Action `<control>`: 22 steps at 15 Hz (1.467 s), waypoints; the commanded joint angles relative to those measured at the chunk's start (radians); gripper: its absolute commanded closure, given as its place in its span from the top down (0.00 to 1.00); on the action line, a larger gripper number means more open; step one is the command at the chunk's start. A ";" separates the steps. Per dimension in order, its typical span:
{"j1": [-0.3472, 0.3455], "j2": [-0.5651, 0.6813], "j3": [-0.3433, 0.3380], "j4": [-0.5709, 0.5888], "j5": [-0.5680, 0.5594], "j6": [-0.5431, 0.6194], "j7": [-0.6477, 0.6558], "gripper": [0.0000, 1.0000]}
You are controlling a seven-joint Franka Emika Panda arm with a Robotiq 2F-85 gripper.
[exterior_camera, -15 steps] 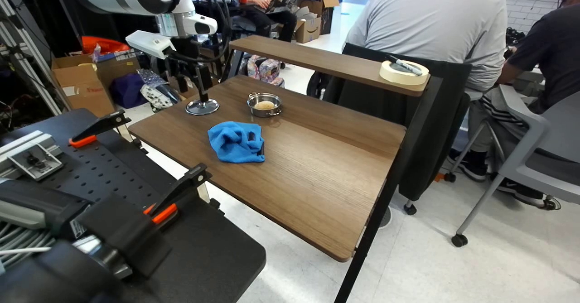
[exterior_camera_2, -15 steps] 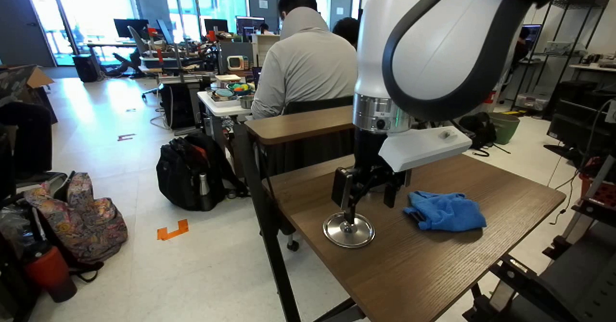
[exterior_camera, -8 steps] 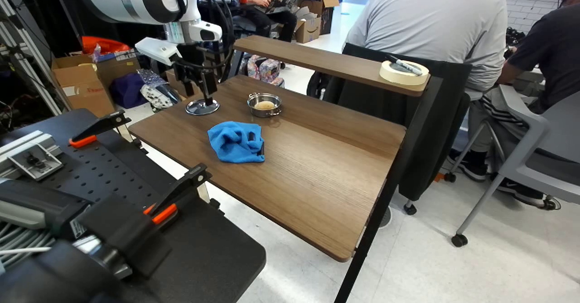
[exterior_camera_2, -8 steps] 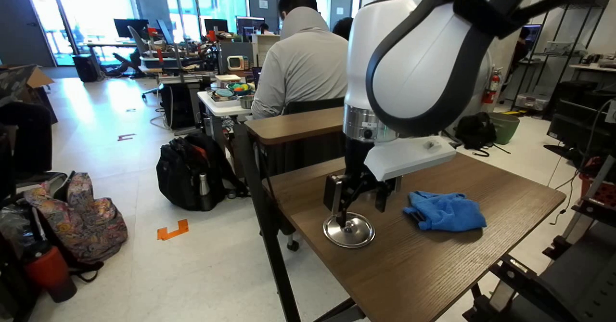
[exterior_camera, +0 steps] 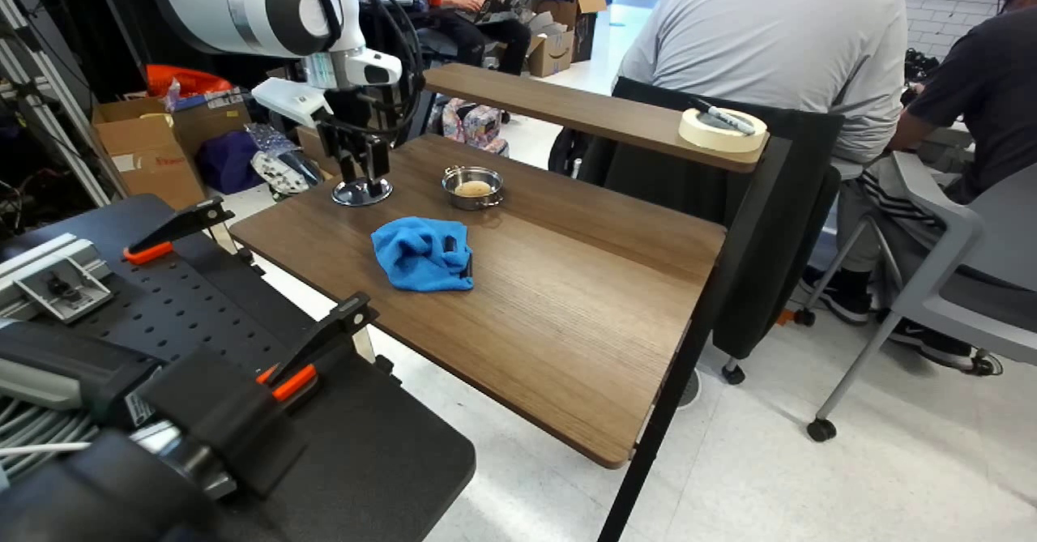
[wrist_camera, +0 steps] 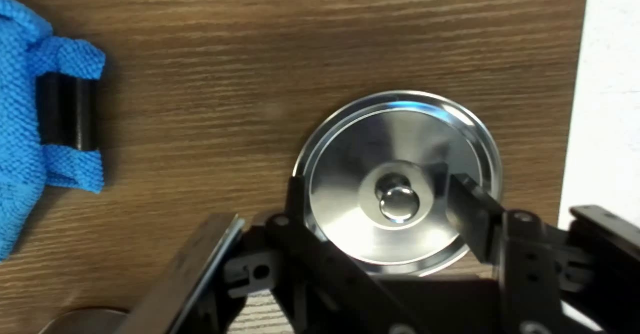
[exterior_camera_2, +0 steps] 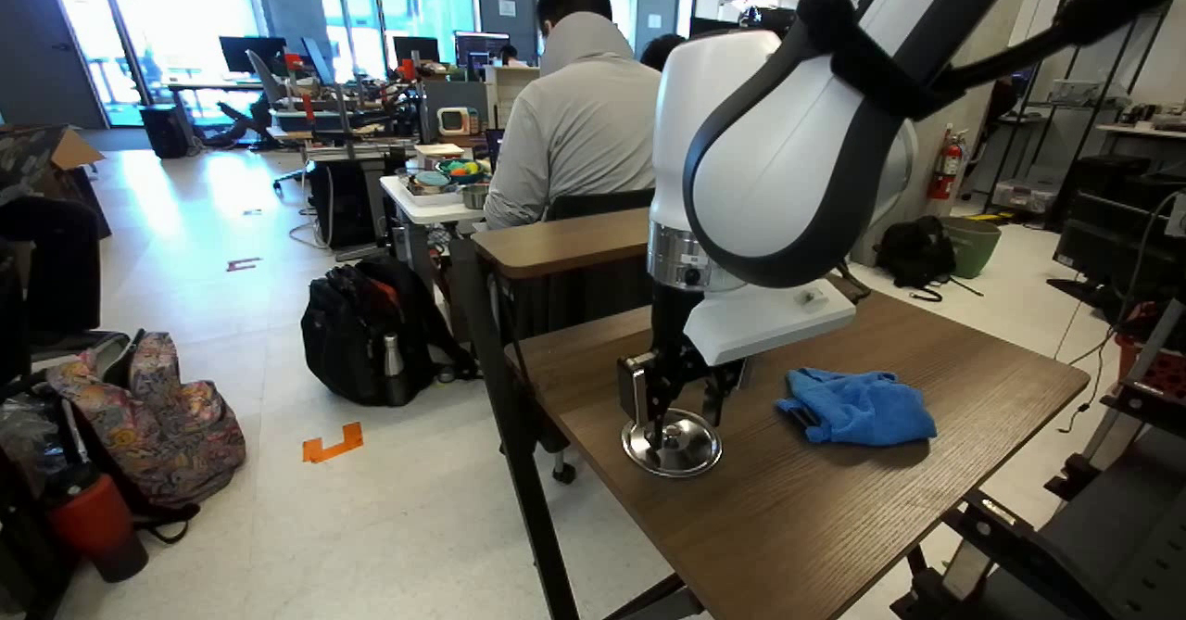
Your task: Put the silver lid on the silver pot
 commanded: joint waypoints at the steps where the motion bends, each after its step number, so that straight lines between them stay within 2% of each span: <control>1: 0.020 0.036 -0.011 0.060 0.038 -0.027 -0.012 0.47; 3: 0.021 0.040 -0.009 0.070 0.040 -0.027 -0.014 0.41; 7: 0.032 0.038 -0.017 0.076 0.040 -0.024 -0.011 0.10; 9: 0.031 0.035 -0.018 0.071 0.041 -0.022 -0.011 0.00; 10: 0.030 0.031 -0.020 0.066 0.041 -0.021 -0.009 0.05; 14: 0.043 -0.008 -0.039 0.020 0.031 -0.002 0.000 0.05; 22: -0.006 -0.139 -0.042 -0.047 0.056 -0.022 -0.014 0.05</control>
